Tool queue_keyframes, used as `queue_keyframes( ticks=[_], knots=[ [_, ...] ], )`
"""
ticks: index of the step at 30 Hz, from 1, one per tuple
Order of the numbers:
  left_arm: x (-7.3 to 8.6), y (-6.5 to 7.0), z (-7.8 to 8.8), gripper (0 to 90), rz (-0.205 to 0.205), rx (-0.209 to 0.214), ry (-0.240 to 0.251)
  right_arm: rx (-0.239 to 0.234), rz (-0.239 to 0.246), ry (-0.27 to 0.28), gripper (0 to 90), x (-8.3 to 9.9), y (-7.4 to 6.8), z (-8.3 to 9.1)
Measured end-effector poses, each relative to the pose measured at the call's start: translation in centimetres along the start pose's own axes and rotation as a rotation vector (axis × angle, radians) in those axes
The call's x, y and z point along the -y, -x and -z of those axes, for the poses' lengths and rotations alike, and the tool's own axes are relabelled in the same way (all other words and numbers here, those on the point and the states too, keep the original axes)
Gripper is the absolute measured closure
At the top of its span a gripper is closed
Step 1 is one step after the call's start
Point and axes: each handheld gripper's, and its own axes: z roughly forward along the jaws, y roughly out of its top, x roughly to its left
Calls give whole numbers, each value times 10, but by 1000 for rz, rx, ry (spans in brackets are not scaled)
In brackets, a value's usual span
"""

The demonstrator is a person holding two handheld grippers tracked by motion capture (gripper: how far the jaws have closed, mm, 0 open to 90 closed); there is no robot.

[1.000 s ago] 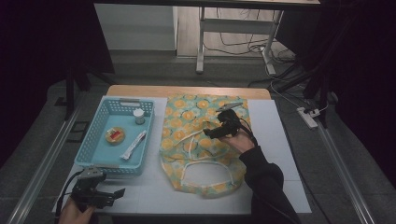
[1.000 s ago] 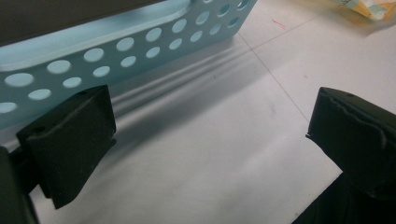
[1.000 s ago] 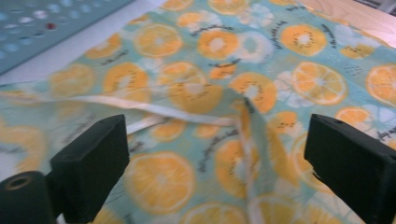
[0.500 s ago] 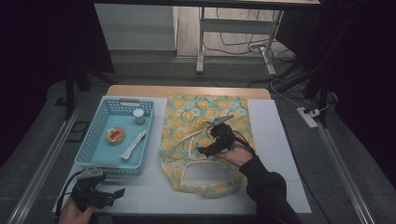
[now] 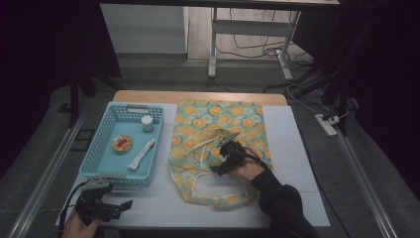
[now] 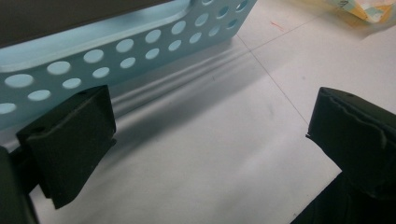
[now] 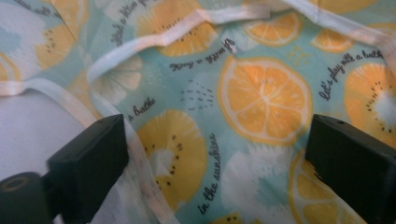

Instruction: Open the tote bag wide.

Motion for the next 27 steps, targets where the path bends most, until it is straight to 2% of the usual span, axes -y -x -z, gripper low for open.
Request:
queue_keyframes(
  ticks=[4,6,7,8,10,11,15,18,19,27],
  knots=[
    [0,0,0,13,6,3,0,0,-3,14,316,1,-2,5],
    [0,0,0,13,3,2,-1,-1,5,16,462,0,-3,7],
    [0,0,0,13,2,2,-1,-12,20,14,600,0,-4,9],
    [0,0,0,13,2,1,-1,-12,20,14,600,0,-4,9],
    [0,0,0,13,2,0,-1,-24,29,10,733,0,-5,10],
    [0,0,0,13,2,0,-1,-29,36,6,830,-2,-8,11],
    [0,0,0,13,5,2,-1,-28,35,-10,897,-4,-7,12],
    [0,0,0,13,6,3,0,-41,1,24,899,-6,-3,17],
    [0,0,0,13,7,3,-1,-34,-20,51,900,-7,-1,21],
    [0,-1,0,13,10,5,-1,-56,-43,92,900,-13,4,27]
  ],
)
